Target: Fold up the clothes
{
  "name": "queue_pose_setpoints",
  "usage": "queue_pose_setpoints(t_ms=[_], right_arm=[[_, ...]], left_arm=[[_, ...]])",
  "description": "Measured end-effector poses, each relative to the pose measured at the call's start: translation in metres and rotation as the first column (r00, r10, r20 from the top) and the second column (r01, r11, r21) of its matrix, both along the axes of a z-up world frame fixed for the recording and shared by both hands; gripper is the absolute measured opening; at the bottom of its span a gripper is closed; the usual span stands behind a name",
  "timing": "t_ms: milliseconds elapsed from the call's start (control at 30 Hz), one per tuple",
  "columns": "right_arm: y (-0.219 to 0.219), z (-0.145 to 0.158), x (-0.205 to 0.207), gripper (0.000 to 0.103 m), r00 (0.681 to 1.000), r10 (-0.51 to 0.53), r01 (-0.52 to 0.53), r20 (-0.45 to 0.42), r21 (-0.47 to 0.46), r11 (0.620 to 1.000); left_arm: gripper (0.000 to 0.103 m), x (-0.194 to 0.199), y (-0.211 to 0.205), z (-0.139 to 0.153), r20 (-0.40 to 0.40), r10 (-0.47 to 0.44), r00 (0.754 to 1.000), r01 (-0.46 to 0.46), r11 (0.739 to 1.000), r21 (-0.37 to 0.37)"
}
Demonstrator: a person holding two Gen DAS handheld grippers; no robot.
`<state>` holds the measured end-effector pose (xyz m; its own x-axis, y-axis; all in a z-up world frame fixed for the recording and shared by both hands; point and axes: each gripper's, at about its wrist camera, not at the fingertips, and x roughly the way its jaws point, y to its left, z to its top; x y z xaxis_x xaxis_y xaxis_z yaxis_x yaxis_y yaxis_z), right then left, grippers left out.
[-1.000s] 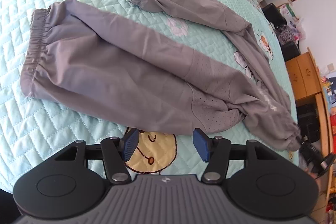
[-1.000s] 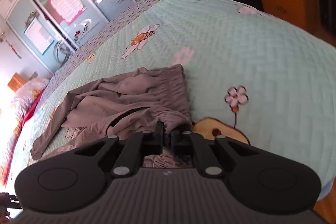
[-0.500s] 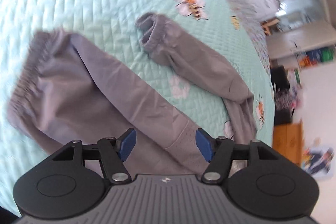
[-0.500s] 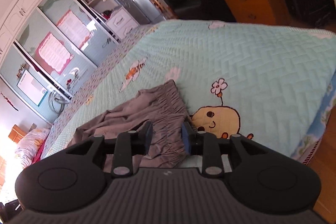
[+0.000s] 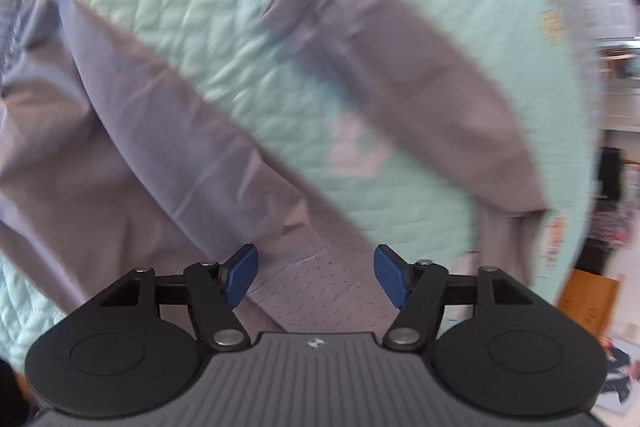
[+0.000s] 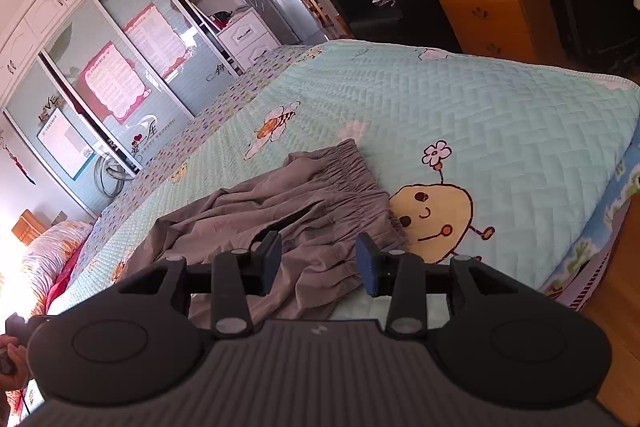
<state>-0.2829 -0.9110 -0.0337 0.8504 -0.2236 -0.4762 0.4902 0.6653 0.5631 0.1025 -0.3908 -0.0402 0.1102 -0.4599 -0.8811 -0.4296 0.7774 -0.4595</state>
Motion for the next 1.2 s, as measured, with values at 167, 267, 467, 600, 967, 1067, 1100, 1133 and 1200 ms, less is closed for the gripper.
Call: queue_pose_setpoints(t_ms=[167, 267, 467, 600, 967, 1067, 1100, 1133, 1200], right_arm=[[0.007, 0.001, -0.003, 0.044, 1.0, -0.003, 0.003, -0.01, -0.038, 0.999], [0.008, -0.002, -0.005, 0.045, 1.0, -0.016, 0.015, -0.015, -0.046, 0.999], [0.02, 0.004, -0.012, 0.045, 0.999, -0.038, 0.039, 0.02, -0.09, 0.995], [0.047, 0.02, -0.001, 0.049, 0.995, 0.098, -0.093, 0.023, -0.168, 0.981], [0.167, 0.014, 0.095, 0.058, 0.803, 0.594, -0.595, -0.048, -0.111, 0.796], [0.201, 0.018, 0.112, 0.058, 0.748, 0.655, -0.663, -0.1, -0.146, 0.734], [0.209, 0.018, 0.116, 0.059, 0.736, 0.668, -0.677, -0.111, -0.148, 0.721], [0.216, 0.019, 0.119, 0.059, 0.727, 0.677, -0.687, -0.117, -0.148, 0.712], [0.224, 0.019, 0.122, 0.062, 0.719, 0.685, -0.695, -0.118, -0.14, 0.705]], left_arm=[[0.005, -0.021, 0.007, 0.012, 0.108, 0.004, 0.994, -0.002, 1.0, -0.018], [0.001, -0.041, 0.014, 0.037, 0.273, -0.042, 0.961, 0.05, 0.998, -0.025], [0.001, -0.086, 0.02, 0.086, 0.461, -0.134, 0.877, 0.166, 0.986, -0.03], [0.001, -0.136, 0.02, 0.103, 0.512, -0.218, 0.831, 0.273, 0.961, -0.034], [0.005, -0.19, 0.026, 0.035, 0.272, -0.452, 0.85, 0.497, 0.859, -0.126], [0.028, -0.19, 0.045, 0.053, 0.354, -0.434, 0.828, 0.506, 0.851, -0.142], [0.037, -0.19, 0.056, 0.06, 0.392, -0.405, 0.826, 0.492, 0.857, -0.151], [0.042, -0.19, 0.07, 0.065, 0.421, -0.356, 0.834, 0.453, 0.877, -0.157], [0.051, -0.187, 0.102, 0.071, 0.456, -0.235, 0.859, 0.335, 0.93, -0.152]])
